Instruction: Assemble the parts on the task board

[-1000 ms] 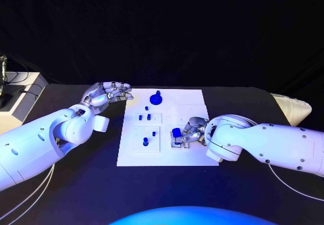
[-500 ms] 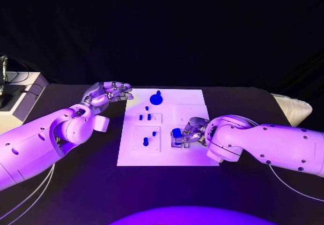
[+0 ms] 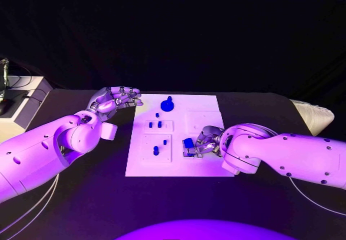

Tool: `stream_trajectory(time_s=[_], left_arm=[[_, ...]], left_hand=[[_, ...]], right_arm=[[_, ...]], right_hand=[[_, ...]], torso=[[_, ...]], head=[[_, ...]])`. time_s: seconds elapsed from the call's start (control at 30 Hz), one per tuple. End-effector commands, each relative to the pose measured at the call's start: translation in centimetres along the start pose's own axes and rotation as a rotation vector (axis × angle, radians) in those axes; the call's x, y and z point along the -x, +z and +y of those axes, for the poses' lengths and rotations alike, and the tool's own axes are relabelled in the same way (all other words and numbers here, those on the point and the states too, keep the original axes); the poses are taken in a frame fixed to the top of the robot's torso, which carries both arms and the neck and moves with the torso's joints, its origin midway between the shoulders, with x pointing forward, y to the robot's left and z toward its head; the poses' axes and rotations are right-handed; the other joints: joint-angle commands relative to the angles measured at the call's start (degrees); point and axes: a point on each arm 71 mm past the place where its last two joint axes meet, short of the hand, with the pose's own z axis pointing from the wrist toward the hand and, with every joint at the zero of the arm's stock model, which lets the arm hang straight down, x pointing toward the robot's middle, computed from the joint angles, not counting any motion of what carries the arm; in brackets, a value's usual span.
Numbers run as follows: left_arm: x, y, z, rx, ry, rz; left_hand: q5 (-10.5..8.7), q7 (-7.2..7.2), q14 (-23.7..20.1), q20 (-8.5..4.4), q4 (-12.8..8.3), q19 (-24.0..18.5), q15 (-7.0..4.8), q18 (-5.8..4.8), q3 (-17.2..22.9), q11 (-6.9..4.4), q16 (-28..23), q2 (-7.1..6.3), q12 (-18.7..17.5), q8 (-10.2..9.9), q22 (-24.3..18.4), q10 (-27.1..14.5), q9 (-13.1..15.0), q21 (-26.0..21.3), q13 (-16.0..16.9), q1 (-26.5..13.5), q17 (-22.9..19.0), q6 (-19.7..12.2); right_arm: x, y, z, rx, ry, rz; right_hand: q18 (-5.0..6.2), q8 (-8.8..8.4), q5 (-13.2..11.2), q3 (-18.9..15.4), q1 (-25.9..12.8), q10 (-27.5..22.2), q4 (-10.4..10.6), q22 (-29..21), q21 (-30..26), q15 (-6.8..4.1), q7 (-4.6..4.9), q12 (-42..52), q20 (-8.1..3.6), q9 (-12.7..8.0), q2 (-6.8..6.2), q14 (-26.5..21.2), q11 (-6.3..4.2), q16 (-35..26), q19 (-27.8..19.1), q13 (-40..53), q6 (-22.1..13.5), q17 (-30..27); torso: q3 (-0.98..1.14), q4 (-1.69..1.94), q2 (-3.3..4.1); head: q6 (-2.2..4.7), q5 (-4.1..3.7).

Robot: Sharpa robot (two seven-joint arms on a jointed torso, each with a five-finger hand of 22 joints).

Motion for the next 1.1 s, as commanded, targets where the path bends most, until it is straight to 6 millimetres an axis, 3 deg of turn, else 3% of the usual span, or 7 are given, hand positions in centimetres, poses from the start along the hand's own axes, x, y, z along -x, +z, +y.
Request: stream_trajectory(time_s=[0.03,0.7,0.97,1.1], left_arm=[[-0.18,0.03,-0.09,-0.008,-0.010,0.015],[-0.19,0.03,-0.09,-0.007,-0.010,0.014],[-0.16,0.02,-0.08,-0.004,-0.009,0.013],[-0.15,0.02,-0.07,-0.004,-0.009,0.012]], left_hand=[[0.01,0.03,-0.5,0.04,0.0,0.5,-0.05,0.63,-0.2,0.29,-0.2,0.02,-0.3,-0.1,-0.1,-0.1,0.0,-0.2,0.0,-0.3,0.1,-0.2],[0.01,0.05,-0.6,0.04,0.0,0.6,-0.02,0.62,-0.3,0.31,-0.2,0.05,-0.4,-0.1,-0.1,-0.1,-0.1,-0.3,0.0,-0.2,0.2,-0.2],[0.00,0.09,-0.6,0.05,0.1,0.6,0.00,0.62,-0.3,0.34,-0.2,0.06,-0.4,-0.1,-0.1,-0.2,-0.1,-0.3,0.0,-0.3,0.2,-0.3],[0.00,0.09,-0.6,0.05,0.1,0.6,0.00,0.62,-0.3,0.34,-0.2,0.06,-0.4,-0.1,-0.1,-0.2,-0.1,-0.3,0.0,-0.3,0.2,-0.3]], right_arm=[[-0.63,-0.17,0.19,0.017,-0.024,0.022],[-0.56,0.03,0.18,0.016,-0.022,0.022],[-0.41,0.09,0.10,0.014,-0.012,0.008],[-0.36,0.09,0.08,0.015,-0.008,0.004]], right_hand=[[-0.37,0.18,-0.3,0.1,-0.4,5.9,-0.2,13.2,0.2,-0.21,-0.17,0.3,-0.26,0.1,0.20,5.6,-0.27,0.3,4.5,15.1,0.5,12.9],[-0.31,0.03,-0.9,-0.3,-1.0,5.9,-0.2,13.1,-0.1,-0.25,-0.16,0.3,-0.27,0.2,-0.32,5.5,-0.28,0.2,4.5,15.1,0.5,12.7],[-0.29,-0.49,-6.8,-2.4,-2.6,5.9,-0.1,13.1,-0.3,-0.22,-0.16,0.2,-0.24,0.7,-0.16,5.5,-0.26,0.2,4.4,15.1,0.6,12.7],[-0.29,-0.59,-7.7,-3.5,-3.5,5.8,-0.1,13.2,-0.3,-0.21,-0.16,0.2,-0.23,0.9,0.02,5.6,-0.25,0.2,4.4,15.0,0.6,12.7]], torso=[[0.01,0.02,0.04],[-0.05,0.02,0.03],[-0.01,-0.04,0.02],[0.01,-0.03,0.01]], head=[[0.09,0.05],[-0.05,0.07],[-0.10,0.16],[-0.15,0.17]])
